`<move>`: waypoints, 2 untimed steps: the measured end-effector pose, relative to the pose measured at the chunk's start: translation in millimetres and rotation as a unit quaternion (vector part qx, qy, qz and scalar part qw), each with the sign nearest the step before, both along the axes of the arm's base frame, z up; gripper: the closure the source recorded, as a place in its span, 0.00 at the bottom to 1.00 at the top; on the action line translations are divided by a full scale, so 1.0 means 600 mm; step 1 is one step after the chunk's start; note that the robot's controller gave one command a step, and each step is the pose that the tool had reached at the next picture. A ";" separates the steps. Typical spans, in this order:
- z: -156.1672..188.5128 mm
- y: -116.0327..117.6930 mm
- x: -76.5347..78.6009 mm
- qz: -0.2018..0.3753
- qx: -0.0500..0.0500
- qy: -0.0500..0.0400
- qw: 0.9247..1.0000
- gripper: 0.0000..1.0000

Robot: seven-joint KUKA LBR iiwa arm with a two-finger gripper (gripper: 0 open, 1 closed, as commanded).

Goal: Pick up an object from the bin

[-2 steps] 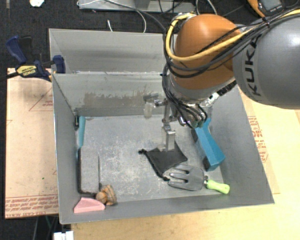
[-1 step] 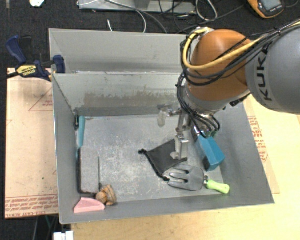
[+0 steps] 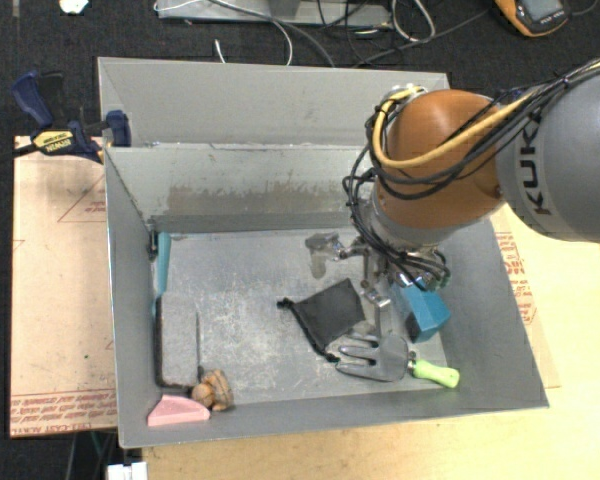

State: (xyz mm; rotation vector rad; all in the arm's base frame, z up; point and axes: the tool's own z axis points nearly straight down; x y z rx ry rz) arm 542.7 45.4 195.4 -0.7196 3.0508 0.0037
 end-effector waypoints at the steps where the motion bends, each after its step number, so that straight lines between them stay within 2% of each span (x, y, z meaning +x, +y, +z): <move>1: -0.117 -0.055 0.032 -0.077 0.001 -0.002 0.997 0.00; 2: -0.156 -0.059 0.029 -0.024 0.001 -0.001 1.000 0.00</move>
Offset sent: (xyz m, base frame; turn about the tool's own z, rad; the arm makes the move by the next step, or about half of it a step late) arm 0.0171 -0.0400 -0.1072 -0.1584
